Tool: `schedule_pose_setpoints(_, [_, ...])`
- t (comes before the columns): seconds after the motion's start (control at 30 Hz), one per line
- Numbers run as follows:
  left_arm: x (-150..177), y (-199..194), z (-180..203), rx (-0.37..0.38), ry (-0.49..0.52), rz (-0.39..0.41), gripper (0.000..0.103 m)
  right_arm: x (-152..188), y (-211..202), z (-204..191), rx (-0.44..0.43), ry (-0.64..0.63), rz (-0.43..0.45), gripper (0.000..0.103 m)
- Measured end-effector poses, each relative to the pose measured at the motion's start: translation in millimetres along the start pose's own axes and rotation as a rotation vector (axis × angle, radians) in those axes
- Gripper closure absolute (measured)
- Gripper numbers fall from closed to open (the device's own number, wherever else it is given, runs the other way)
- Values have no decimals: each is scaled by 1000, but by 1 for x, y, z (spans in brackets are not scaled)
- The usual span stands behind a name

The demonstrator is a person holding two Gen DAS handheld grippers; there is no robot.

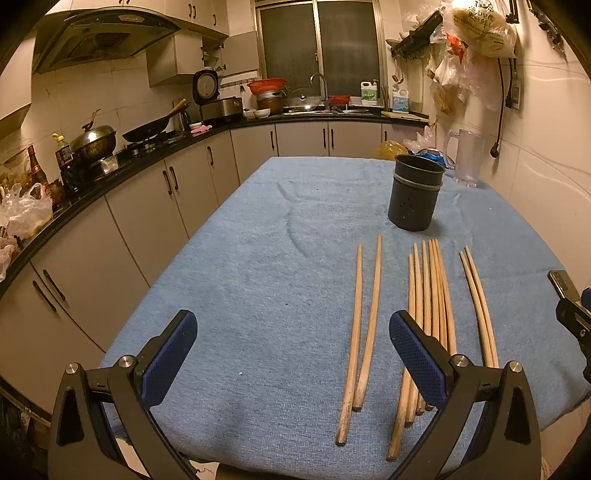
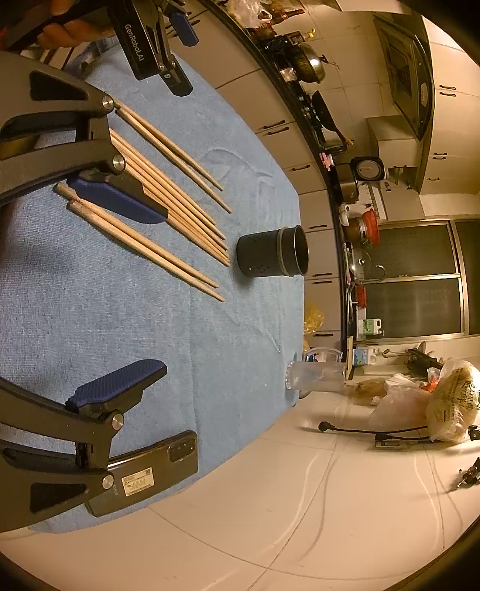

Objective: Organize utensils
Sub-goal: 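Move both grippers open toward the row of wooden chopsticks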

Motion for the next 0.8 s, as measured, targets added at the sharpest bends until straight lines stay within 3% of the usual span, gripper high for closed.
schedule_pose_setpoints(0.13, [1,0,0,3,-1,-2,0,0,2,0,-1,5,-9,30])
schedule_pose_setpoints(0.8, [3,4,0,11,-9,-17,0,1,11,2,-4,11,-43,34])
Point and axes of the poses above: each gripper's, at about its wrist camera, not at the fingertips, and y roughly the way its jaws point, z to its right, x to its underside, the point moved 1 cm from there along y, roughly the way its jaws point, and after that the axes turned 2 degrees about -y, right-handed, at the moved point
